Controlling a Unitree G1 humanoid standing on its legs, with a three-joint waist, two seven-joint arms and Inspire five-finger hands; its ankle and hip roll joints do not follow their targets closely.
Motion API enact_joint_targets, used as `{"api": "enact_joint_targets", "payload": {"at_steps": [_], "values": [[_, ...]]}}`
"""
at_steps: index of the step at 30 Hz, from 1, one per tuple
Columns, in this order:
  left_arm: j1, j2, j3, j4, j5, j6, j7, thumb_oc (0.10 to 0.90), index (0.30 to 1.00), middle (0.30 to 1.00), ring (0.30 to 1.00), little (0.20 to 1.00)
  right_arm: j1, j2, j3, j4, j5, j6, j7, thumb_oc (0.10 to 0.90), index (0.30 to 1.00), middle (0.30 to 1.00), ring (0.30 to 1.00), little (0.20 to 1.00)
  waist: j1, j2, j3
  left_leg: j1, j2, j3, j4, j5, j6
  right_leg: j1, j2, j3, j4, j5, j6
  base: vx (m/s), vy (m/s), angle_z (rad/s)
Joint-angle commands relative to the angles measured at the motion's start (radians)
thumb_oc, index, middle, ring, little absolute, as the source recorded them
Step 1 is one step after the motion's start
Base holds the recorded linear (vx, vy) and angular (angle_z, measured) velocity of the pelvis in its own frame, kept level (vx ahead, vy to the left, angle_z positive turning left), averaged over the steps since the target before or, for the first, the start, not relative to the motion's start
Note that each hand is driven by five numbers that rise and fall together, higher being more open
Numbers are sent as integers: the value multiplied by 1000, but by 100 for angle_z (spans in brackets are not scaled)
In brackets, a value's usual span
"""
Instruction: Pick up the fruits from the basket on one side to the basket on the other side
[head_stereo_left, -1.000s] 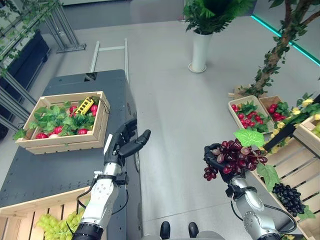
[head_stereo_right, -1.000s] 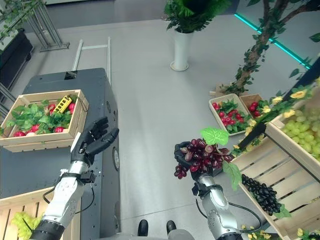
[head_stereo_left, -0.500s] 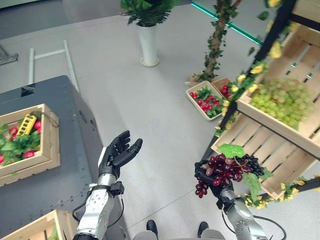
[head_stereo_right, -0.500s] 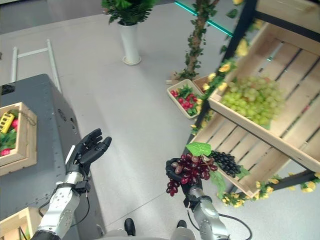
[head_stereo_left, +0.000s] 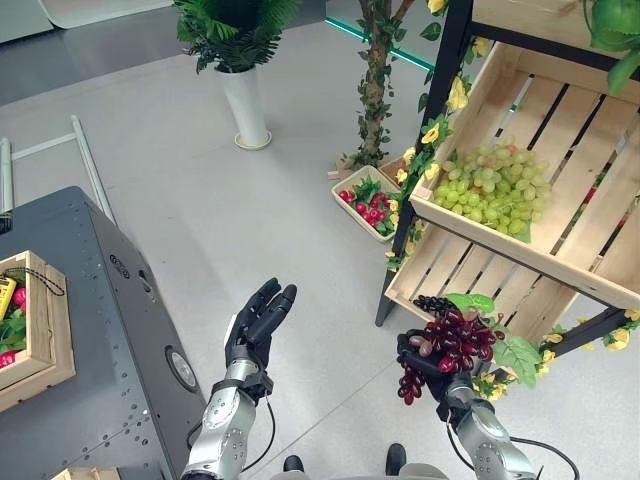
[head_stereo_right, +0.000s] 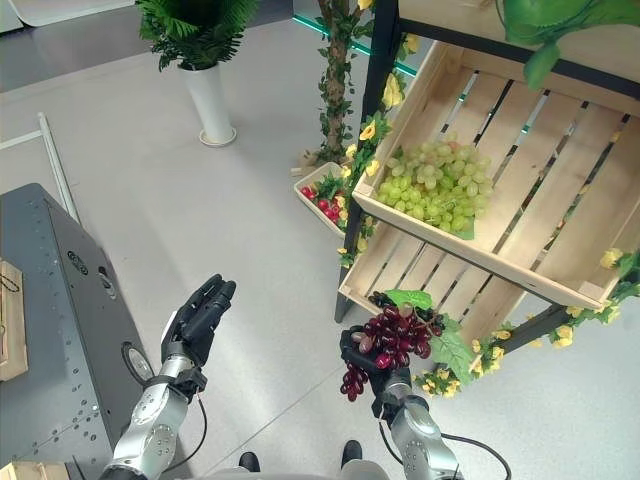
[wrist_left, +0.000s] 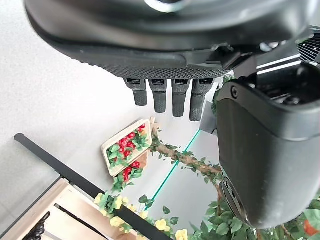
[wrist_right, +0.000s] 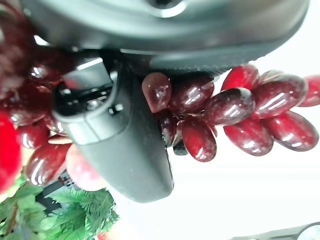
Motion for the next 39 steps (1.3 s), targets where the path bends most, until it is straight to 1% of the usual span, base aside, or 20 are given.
{"api": "enact_joint_targets", "payload": {"at_steps": [1, 2, 3, 4, 5, 7, 8, 9, 11, 12, 13, 14, 15, 19, 20, 22, 25, 31, 38, 39], "values": [[-19, 47, 46, -124, -60, -146, -66, 800, 900, 900, 900, 900, -58, 11, -53, -83, -16, -91, 41, 400, 300, 300, 300, 300, 13, -43, 36, -204, -20, -65, 519, -84, 37, 33, 6, 12, 110, -101, -111, 29, -127, -24], [-19, 47, 46, -124, -60, -146, -66, 800, 900, 900, 900, 900, -58, 11, -53, -83, -16, -91, 41, 400, 300, 300, 300, 300, 12, -42, 35, -208, -18, -67, 523, -85, 37, 32, 7, 11, 110, -101, -112, 36, -88, -42], [-4, 39, 44, -134, -47, -157, -75, 800, 900, 900, 900, 900, -63, 0, -51, -66, -25, -104, 53, 400, 300, 300, 300, 300, 26, -38, 56, -250, -41, -108, 532, -67, 36, 37, 14, 27, 117, -100, -113, 37, 118, -43], [11, 30, 41, -140, -21, -178, -66, 800, 900, 900, 900, 900, -86, -12, -44, -54, -44, -108, 77, 400, 300, 300, 300, 300, 46, -29, 74, -275, -100, -166, 421, -17, 43, 29, 18, 51, 132, -101, -104, 38, 127, -40], [10, 30, 40, -141, -21, -180, -64, 800, 900, 900, 900, 900, -88, -13, -42, -55, -47, -108, 79, 400, 300, 300, 300, 300, 47, -28, 73, -279, -102, -171, 408, -10, 42, 27, 19, 52, 134, -104, -103, 37, 175, -48], [-4, 42, 28, -157, -17, -189, -55, 800, 900, 900, 900, 900, -115, -33, -28, -61, -56, -126, 85, 400, 300, 300, 300, 300, 66, -18, 88, -316, -117, -218, 292, 48, 30, 28, 26, 57, 162, -138, -100, 19, 144, -49], [-44, 69, 22, -161, -25, -199, -59, 800, 900, 900, 900, 900, -169, -58, -17, -50, -56, -149, 70, 400, 300, 300, 300, 300, 89, -23, 104, -358, -143, -256, 269, -26, 56, 14, 10, 56, 221, -188, -91, -33, 117, -27], [-70, 77, 16, -155, -20, -207, -61, 800, 900, 900, 900, 900, -185, -71, -17, -50, -43, -160, 61, 400, 300, 300, 300, 300, 90, -24, 118, -409, -141, -258, 347, -22, 47, 2, 6, 47, 245, -206, -99, -51, 110, -48], [-107, 85, 9, -152, -25, -215, -59, 800, 900, 900, 900, 900, -209, -91, -22, -53, -34, -166, 50, 400, 300, 300, 300, 300, 80, -20, 135, -441, -120, -220, 414, -69, 52, -43, 0, 44, 315, -234, -106, -95, 83, -50], [-147, 100, -5, -165, -32, -225, -44, 800, 900, 900, 900, 900, -227, -101, -28, -53, -31, -195, 45, 400, 300, 300, 300, 300, 74, -14, 165, -490, -109, -213, 499, -113, 54, -138, -22, 28, 445, -263, -113, -122, 116, -23], [-160, 104, -12, -169, -34, -233, -40, 800, 900, 900, 900, 900, -235, -103, -27, -54, -33, -205, 42, 400, 300, 300, 300, 300, 73, -12, 180, -512, -108, -216, 535, -120, 54, -171, -24, 31, 485, -271, -117, -148, 125, 9], [-186, 110, -23, -178, -41, -245, -29, 800, 900, 900, 900, 900, -255, -107, -21, -61, -44, -222, 28, 400, 300, 300, 300, 300, 70, -10, 210, -549, -104, -212, 604, -154, 49, -230, -30, 37, 557, -292, -119, -79, 60, 31], [-190, 111, -25, -180, -42, -247, -28, 800, 900, 900, 900, 900, -259, -109, -20, -63, -47, -222, 26, 400, 300, 300, 300, 300, 69, -9, 215, -557, -103, -213, 610, -156, 51, -244, -31, 35, 570, -291, -120, -101, 73, 41], [-216, 120, -44, -220, -37, -251, -7, 800, 900, 900, 900, 900, -337, -131, -39, -101, -65, -198, -23, 400, 300, 300, 300, 300, 74, -11, 269, -643, -117, -217, 715, -225, 78, -419, -40, 35, 745, -319, -134, -81, 50, 14], [-217, 120, -45, -220, -36, -253, -8, 800, 900, 900, 900, 900, -342, -133, -41, -102, -65, -196, -24, 400, 300, 300, 300, 300, 74, -12, 271, -648, -118, -218, 721, -229, 80, -427, -42, 34, 754, -320, -134, -49, 50, 9], [-225, 119, -52, -228, -45, -249, -14, 800, 900, 900, 900, 900, -385, -152, -61, -117, -71, -185, -46, 400, 300, 300, 300, 300, 82, -11, 291, -695, -136, -226, 770, -247, 88, -495, -49, 27, 822, -331, -140, -45, 50, 9], [-243, 125, -61, -234, -60, -235, -21, 800, 900, 900, 900, 900, -450, -186, -96, -129, -62, -181, -70, 400, 300, 300, 300, 300, 85, -15, 309, -747, -144, -223, 828, -272, 105, -583, -59, 31, 907, -345, -144, -38, 41, 10], [-257, 134, -68, -244, -52, -203, -1, 800, 900, 900, 900, 900, -530, -247, -155, -157, -82, -168, -122, 400, 300, 300, 300, 300, 93, -32, 322, -816, -148, -230, 909, -300, 120, -675, -65, 28, 999, -360, -150, 9, -4, 6], [-270, 184, -70, -272, -51, -145, 2, 800, 900, 900, 900, 900, -652, -400, -230, -38, 13, -140, -153, 400, 300, 300, 300, 300, 135, -60, 323, -885, -156, -269, 998, -331, 137, -736, -65, -7, 1077, -370, -155, 39, -83, 13], [-266, 195, -76, -277, -51, -136, 5, 800, 900, 900, 900, 900, -680, -439, -234, -1, 36, -135, -161, 400, 300, 300, 300, 300, 144, -63, 322, -893, -159, -276, 1011, -337, 139, -743, -68, -17, 1086, -370, -157, 31, -80, 21]]}}
